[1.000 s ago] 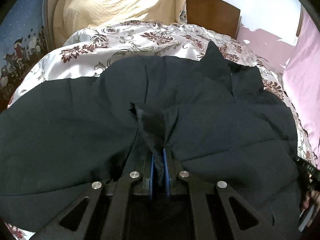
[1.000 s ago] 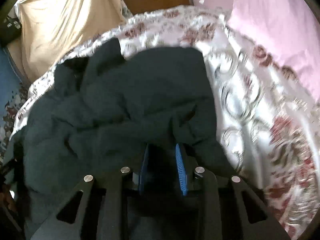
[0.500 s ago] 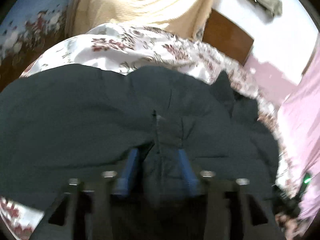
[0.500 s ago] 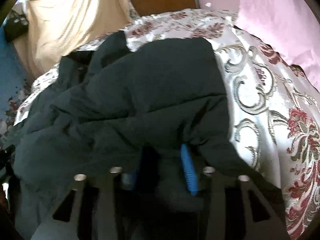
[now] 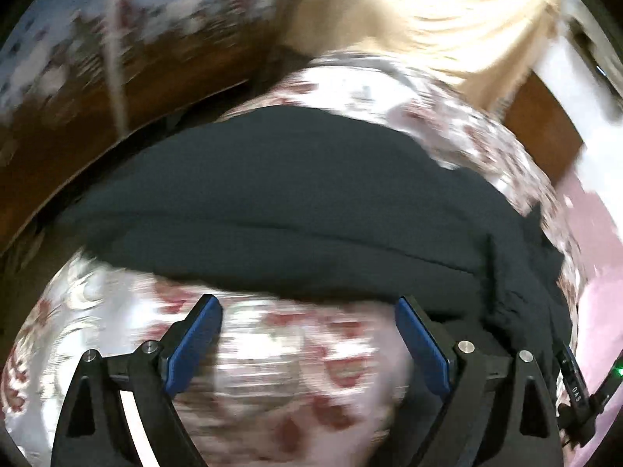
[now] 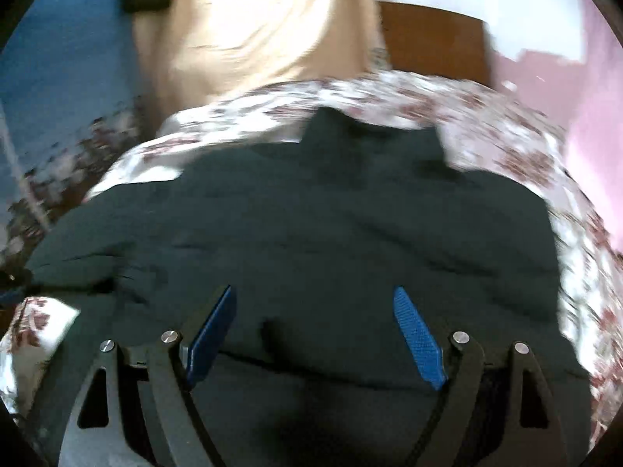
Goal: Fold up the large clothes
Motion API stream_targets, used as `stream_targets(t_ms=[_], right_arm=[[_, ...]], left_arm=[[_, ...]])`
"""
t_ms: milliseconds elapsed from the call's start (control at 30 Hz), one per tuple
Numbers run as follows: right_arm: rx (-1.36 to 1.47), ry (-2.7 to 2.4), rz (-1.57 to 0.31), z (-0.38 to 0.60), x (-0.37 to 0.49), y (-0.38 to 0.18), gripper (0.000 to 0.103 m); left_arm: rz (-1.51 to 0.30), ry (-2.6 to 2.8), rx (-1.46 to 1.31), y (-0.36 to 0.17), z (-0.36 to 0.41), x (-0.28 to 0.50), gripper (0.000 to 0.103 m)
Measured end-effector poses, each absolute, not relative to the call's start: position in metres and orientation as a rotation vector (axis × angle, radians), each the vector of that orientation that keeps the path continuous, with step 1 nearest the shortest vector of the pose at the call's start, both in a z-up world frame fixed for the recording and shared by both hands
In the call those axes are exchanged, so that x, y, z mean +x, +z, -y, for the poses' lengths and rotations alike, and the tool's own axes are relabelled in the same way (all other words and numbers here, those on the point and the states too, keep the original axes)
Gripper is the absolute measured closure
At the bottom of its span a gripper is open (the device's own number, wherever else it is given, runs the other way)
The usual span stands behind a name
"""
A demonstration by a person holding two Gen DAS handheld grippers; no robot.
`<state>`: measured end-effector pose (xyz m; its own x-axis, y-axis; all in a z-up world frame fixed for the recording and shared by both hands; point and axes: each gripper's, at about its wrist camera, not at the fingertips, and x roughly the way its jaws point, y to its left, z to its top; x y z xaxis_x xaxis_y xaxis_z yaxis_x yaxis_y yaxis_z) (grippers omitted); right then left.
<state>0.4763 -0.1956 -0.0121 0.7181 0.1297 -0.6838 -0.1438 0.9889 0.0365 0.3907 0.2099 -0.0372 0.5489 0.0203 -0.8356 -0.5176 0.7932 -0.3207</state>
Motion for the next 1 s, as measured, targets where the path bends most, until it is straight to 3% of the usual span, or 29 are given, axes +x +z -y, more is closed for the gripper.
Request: stream_targets(t_ms=[300,500,633,733,900,1000], right_arm=[[-0.189,0.19,-0.796,0.065,0.51,-0.033,0.024],[-0.214,0.158,-0.804,0.041,0.515,-0.047,0.024],[-0.205,0.164,-0.798,0.042,0.516,-0.063,0.016],[-0.25,0.156,-0.796,0.036,0.516,-0.073,0.011],[-0.28,0.144,-0.782,0.03,0.512,-0.077,0.01],[-0.266,0.152,-0.786,0.032,0.513,-0.076,0.01]], left_arm=[[-0.949,0.531,-0.718,-0.062,-0.298,0.369,0.012],[-0.808,0.424,-1.035,-0.097,-0.338,0.354,0.011],[-0.74,0.413,-1.107,-0.107,-0.348,0.349,0.013],[-0.716,0.415,-1.092,-0.107,-0.348,0.352,0.031],[-0.668,0.454,-1.04,-0.102,-0.35,0.354,0.08],[-0.639,0.451,-0.983,-0.094,-0.348,0.356,0.093]])
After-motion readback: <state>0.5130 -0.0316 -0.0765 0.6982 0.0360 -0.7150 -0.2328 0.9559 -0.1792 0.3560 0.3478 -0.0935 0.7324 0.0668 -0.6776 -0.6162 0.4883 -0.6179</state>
